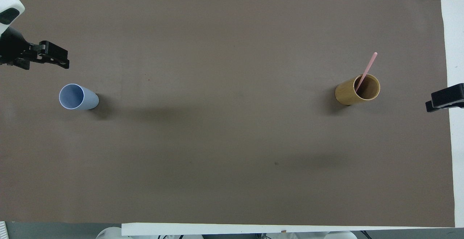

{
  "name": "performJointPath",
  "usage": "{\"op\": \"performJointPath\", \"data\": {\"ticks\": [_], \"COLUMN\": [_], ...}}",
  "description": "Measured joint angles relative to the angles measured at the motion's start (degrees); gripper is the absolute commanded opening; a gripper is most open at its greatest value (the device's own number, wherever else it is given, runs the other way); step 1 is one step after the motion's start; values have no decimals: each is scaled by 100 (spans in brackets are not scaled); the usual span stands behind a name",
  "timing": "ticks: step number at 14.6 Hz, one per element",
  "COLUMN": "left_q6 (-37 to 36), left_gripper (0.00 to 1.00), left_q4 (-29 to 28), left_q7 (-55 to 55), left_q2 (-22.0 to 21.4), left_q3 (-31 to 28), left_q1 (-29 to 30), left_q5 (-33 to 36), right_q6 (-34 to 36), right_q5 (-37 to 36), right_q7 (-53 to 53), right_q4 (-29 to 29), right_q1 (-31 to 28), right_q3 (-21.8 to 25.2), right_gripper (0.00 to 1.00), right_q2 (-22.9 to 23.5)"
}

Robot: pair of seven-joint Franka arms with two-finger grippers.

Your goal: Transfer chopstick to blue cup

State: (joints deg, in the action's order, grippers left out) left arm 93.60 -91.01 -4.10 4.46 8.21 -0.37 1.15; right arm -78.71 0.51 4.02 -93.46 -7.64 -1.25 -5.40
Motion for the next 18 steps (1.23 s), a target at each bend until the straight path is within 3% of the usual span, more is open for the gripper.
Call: {"op": "performJointPath", "data": {"ticks": [7,13,18], "left_q6": [90,1251,2102], "left_gripper": [100,98,98], "left_q4": [-197,-1628,-2310], "left_q7": [-23,110,1087], "left_q2": [-93,-548,-265], "left_q3": [-22,-52,-105], "left_q1": [23,288,1157], "left_q5": [0,4,2], "right_q6": [-2,11,37], "right_q5": [1,20,27], "right_q7": [-1,-33,-37], "right_q4": [-16,-44,-46], "right_q1": [2,2,-9], "right_q3": [0,0,8], "right_gripper": [100,100,100], "right_q2": [0,-1,-13]}}
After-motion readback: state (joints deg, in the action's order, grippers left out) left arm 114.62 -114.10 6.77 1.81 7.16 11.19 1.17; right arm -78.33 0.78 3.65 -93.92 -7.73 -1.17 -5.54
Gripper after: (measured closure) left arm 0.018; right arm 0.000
